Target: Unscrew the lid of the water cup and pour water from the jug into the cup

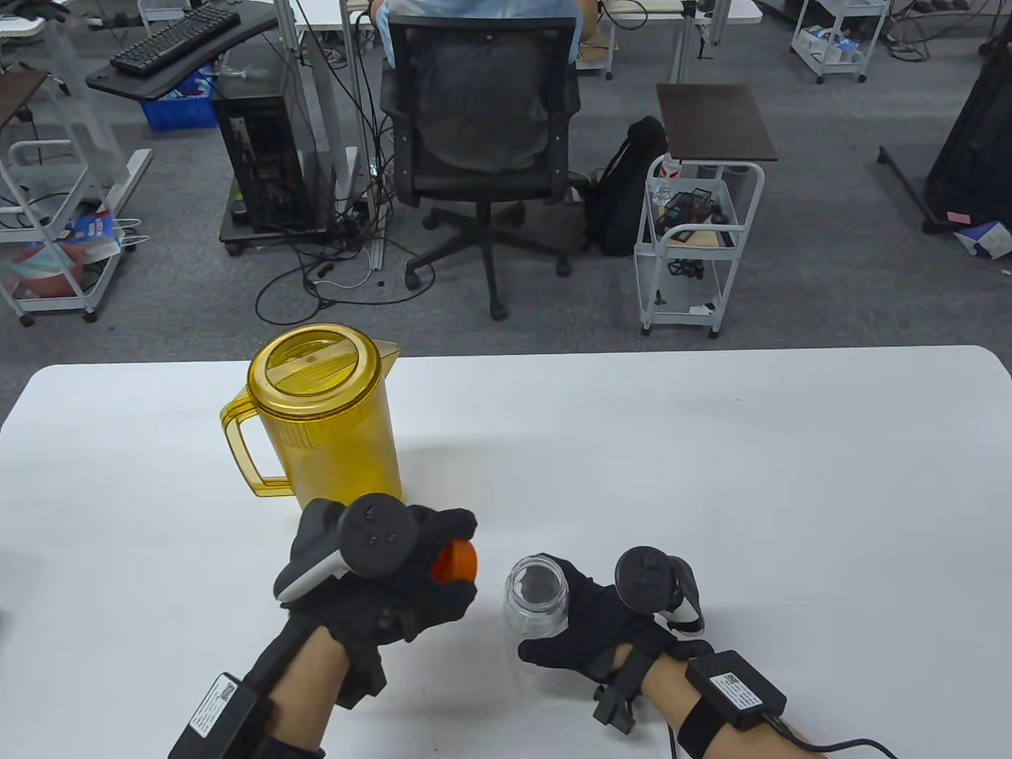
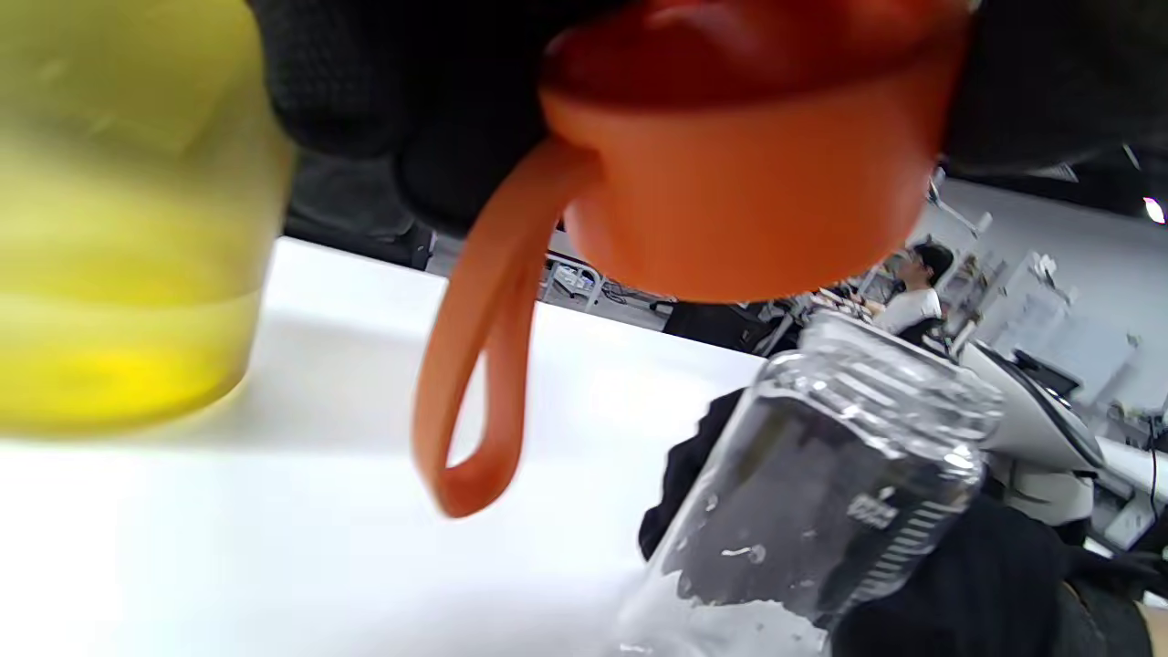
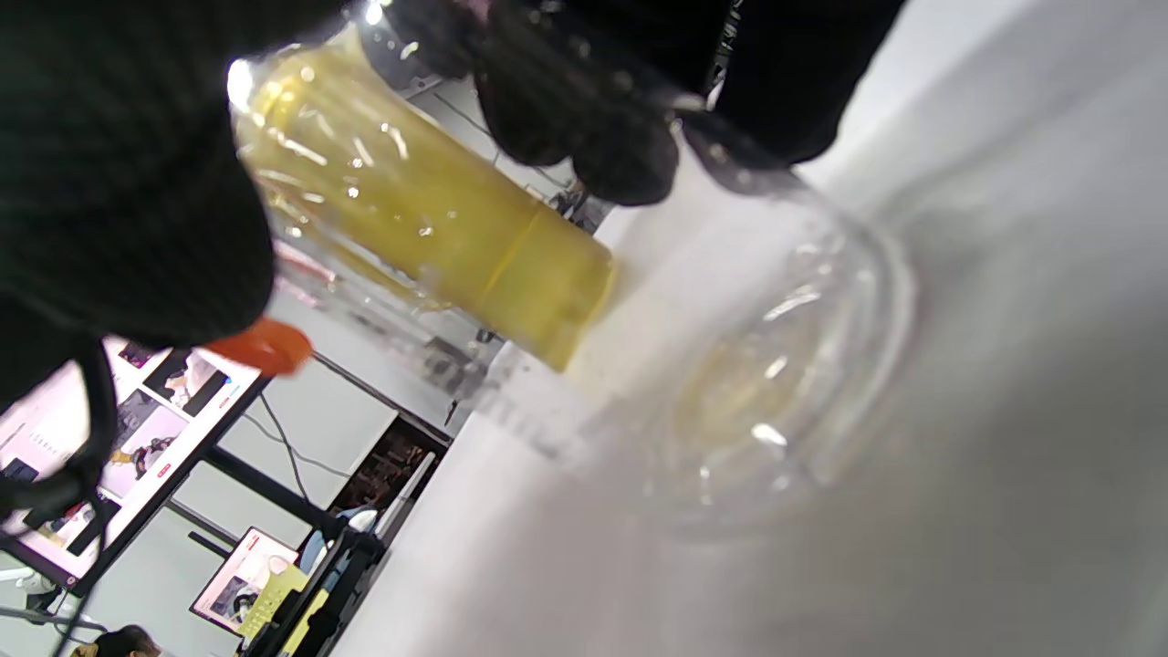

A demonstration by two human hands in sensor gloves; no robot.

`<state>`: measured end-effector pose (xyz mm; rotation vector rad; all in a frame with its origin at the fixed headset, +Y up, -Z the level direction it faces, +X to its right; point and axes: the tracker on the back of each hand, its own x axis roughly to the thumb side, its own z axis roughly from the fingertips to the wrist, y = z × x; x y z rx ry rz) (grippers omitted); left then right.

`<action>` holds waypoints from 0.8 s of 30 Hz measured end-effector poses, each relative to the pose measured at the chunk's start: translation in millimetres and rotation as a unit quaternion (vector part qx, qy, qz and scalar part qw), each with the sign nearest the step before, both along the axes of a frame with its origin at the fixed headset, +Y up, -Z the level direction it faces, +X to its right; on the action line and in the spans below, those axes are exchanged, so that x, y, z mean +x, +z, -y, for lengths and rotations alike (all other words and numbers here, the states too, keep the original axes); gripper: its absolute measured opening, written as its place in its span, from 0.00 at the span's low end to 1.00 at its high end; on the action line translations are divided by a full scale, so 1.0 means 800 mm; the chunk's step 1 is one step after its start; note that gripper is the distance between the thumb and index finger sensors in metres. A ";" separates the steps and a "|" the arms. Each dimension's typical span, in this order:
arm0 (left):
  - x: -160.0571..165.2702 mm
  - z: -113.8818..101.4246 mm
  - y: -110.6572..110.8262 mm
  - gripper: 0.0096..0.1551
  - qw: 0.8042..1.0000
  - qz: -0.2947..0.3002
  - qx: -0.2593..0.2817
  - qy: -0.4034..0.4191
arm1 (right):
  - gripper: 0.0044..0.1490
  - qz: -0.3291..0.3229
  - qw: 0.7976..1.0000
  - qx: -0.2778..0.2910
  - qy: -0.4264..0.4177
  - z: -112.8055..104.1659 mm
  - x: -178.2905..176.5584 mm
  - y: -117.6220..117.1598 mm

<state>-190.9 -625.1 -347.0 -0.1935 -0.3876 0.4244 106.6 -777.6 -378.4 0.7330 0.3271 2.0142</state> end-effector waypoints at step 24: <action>-0.187 0.113 0.013 0.44 0.971 -0.232 -0.036 0.052 | 0.71 0.001 1.000 -0.003 0.004 0.001 0.000 0.000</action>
